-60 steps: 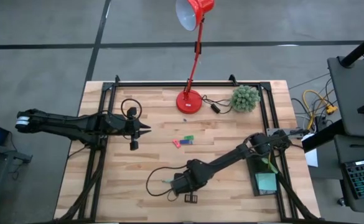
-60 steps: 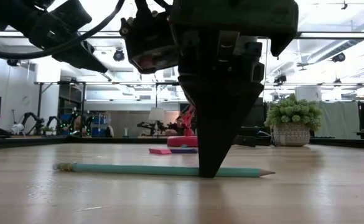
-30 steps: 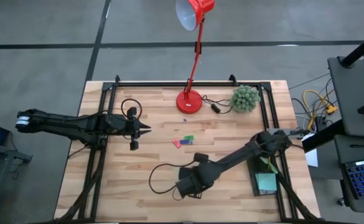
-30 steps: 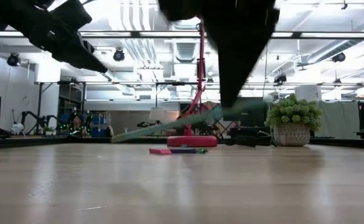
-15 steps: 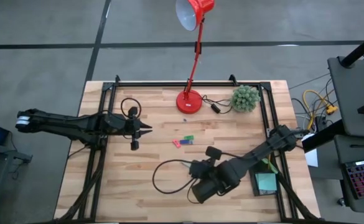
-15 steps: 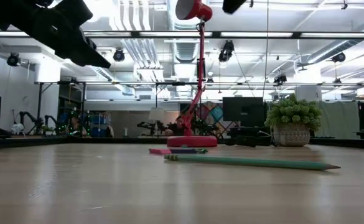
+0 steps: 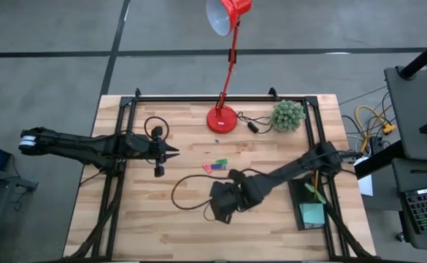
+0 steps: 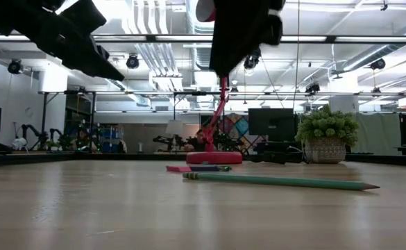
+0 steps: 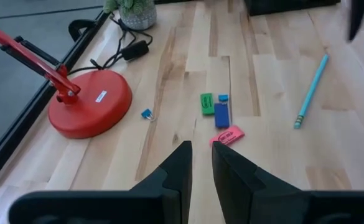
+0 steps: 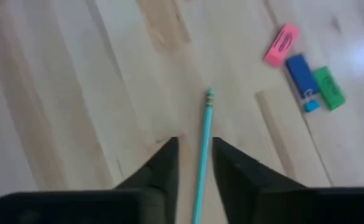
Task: Pick and place office supplies into organizer
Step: Put the blue pencil into the black desk organizer
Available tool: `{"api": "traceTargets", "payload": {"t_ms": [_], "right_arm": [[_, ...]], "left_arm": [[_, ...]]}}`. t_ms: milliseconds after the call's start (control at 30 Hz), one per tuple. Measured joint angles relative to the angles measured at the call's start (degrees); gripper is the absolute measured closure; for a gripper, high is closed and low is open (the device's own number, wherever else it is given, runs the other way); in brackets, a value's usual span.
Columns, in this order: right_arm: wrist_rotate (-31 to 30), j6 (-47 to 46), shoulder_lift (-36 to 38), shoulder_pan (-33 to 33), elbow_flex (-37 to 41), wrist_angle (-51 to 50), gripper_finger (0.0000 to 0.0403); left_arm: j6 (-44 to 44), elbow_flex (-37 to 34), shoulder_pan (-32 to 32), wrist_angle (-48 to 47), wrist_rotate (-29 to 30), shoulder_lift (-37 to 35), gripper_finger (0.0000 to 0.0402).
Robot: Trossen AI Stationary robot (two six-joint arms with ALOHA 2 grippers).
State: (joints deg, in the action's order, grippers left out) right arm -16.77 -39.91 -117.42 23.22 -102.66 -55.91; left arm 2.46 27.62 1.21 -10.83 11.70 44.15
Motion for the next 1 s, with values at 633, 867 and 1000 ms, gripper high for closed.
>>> {"api": "traceTargets", "payload": {"t_ms": [633, 867, 1000], "right_arm": [[10.35, 1.22, -0.21, -7.73, 16.39, 22.64, 0.0186], [9.17, 6.05, -4.78, -6.16, 16.70, 26.36, 0.0196], [7.03, 6.99, -6.89, -6.01, 15.83, 25.53, 0.0202]], "left_arm": [[-0.04, 0.00, 0.02, -0.28, 0.20, -0.52, 0.0354], [-0.07, 0.02, 0.00, -0.22, 0.17, -0.40, 0.0354], [-0.09, 0.07, 0.00, -0.18, 0.17, -0.27, 0.0354]]}}
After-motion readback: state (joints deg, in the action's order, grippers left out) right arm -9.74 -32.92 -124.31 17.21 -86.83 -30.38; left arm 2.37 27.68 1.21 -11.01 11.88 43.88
